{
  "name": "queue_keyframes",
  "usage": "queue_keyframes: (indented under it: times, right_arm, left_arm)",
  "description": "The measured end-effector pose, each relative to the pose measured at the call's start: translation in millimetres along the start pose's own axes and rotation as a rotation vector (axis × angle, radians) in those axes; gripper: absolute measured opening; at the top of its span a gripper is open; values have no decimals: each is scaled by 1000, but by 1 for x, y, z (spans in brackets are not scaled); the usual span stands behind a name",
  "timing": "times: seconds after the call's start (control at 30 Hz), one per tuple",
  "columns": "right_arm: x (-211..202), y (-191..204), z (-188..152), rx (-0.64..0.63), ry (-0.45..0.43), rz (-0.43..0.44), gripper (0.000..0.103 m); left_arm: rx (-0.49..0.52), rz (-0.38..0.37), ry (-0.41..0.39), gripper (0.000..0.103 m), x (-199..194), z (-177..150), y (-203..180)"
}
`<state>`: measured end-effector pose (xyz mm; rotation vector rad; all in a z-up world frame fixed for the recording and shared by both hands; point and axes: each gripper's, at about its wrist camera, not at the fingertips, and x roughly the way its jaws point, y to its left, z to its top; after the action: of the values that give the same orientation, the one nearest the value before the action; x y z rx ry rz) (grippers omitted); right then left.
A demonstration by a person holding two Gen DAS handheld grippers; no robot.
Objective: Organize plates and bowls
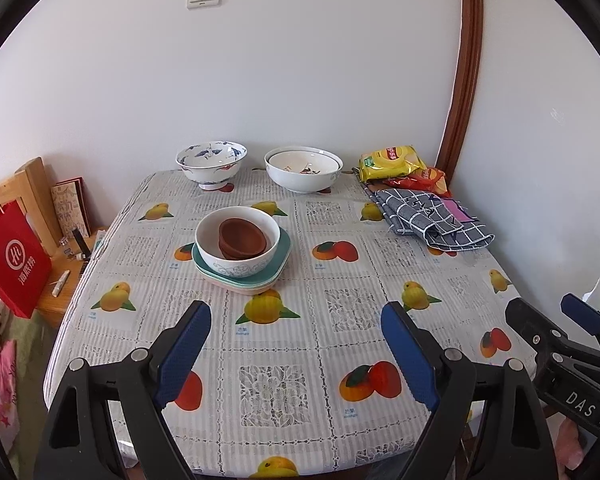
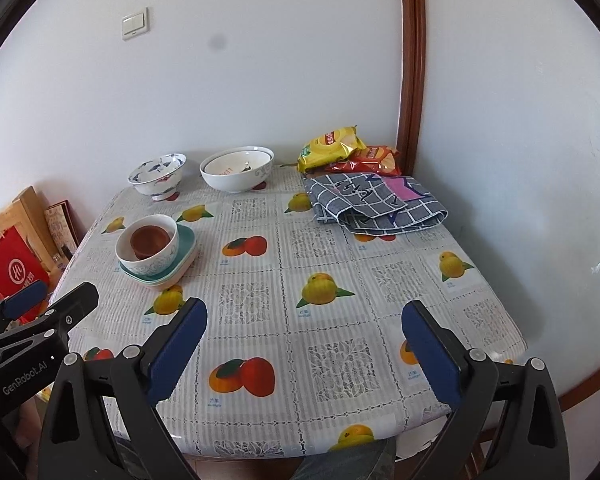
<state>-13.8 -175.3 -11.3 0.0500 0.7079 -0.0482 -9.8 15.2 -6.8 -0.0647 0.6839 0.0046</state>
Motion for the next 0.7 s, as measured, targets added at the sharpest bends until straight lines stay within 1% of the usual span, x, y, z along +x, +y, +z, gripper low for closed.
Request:
queue_keyframes:
  times: [0.47,0.7]
  right_arm:
    - [-5,-2,-5,-8,1,-19,97]
    - [-6,-1,-5,-6,-2,-13,97]
  left_arm:
    - [14,9,4,87,-2,-5,0]
    - [12,11,12,87,-1,-7,1]
